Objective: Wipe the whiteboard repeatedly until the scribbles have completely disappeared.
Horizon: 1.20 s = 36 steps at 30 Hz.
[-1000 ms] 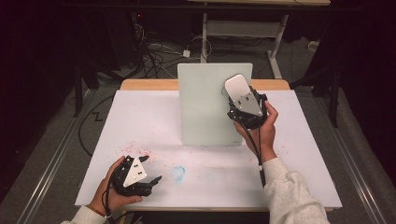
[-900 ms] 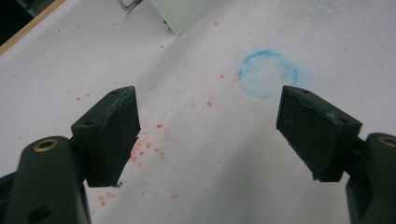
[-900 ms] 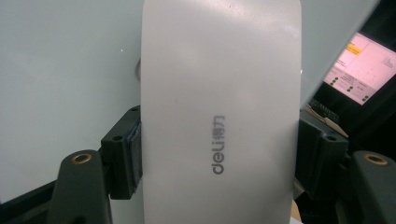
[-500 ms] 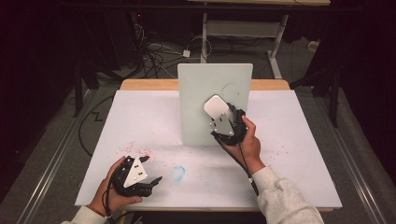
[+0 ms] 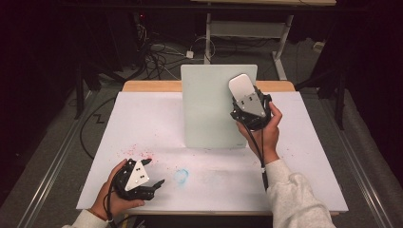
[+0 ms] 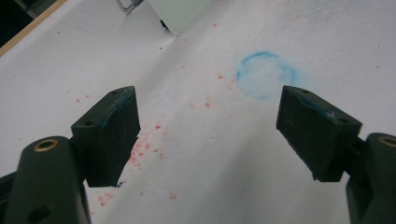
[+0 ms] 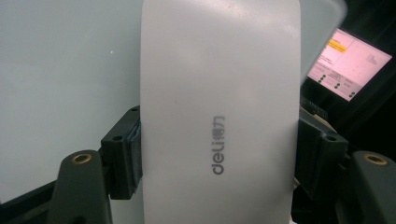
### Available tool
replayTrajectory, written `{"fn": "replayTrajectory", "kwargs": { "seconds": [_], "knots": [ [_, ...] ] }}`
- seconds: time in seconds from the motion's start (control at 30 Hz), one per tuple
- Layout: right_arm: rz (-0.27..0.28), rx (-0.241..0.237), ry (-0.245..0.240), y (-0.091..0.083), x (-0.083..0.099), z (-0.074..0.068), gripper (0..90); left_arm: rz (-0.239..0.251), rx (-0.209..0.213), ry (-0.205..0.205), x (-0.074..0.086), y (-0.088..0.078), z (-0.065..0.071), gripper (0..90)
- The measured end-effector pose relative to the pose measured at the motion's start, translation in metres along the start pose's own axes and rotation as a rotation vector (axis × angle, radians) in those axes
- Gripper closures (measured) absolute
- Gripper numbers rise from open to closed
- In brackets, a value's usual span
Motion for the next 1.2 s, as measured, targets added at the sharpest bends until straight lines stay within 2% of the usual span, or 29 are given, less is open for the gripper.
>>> {"fn": "replayTrajectory", "kwargs": {
  "seconds": [0.13,0.2,0.4,0.5,0.57,0.6,0.67,0.7,0.93,1.0,1.07,1.2],
  "knots": [
    [0.005,0.009,0.026,0.001,-0.001,0.0,30.8,-0.002,0.003,0.0,0.0,0.001,0.0,20.7],
    [0.001,-0.005,0.024,0.001,0.001,-0.008,30.8,-0.005,0.003,0.003,0.0,0.001,0.0,20.7],
    [-0.015,-0.044,-0.061,-0.001,0.017,-0.04,30.8,-0.003,0.004,0.002,0.0,0.0,0.0,20.7],
    [-0.023,-0.056,-0.127,-0.003,0.03,-0.056,30.8,-0.004,0.004,0.005,0.0,0.0,0.0,20.7],
    [-0.02,-0.053,-0.162,-0.004,0.037,-0.061,30.8,-0.003,0.004,0.004,0.0,0.0,0.0,20.7],
    [-0.02,-0.056,-0.165,-0.005,0.038,-0.061,30.8,-0.002,0.002,0.002,0.0,0.0,0.0,20.7],
    [-0.019,-0.07,-0.151,-0.005,0.036,-0.057,30.8,-0.004,0.003,0.003,0.0,0.0,0.0,20.7],
    [-0.015,-0.059,-0.14,-0.004,0.035,-0.051,30.8,-0.003,0.003,0.002,0.0,0.0,0.0,20.7],
    [0.0,-0.008,-0.016,-0.003,0.015,-0.002,30.8,-0.003,0.005,0.0,0.0,0.0,0.0,20.7],
    [0.001,-0.009,0.023,-0.002,0.011,0.007,30.8,-0.001,0.003,-0.001,0.0,0.0,0.0,20.7],
    [0.0,-0.008,0.041,-0.002,0.01,0.012,30.8,-0.001,0.002,-0.003,0.0,0.0,-0.001,20.7],
    [-0.006,-0.01,0.036,-0.004,0.02,0.01,30.8,-0.001,0.002,-0.003,0.001,-0.001,-0.001,20.7]
  ]
}}
Point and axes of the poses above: each handheld gripper's, and its own axes: y roughly forward along the jaws, x roughly out of its underside, z roughly to its right, the point moved 9 cm from there along y, roughly forward along the jaws, and after that the axes turned 10 degrees about y, right-handed, at the moved point
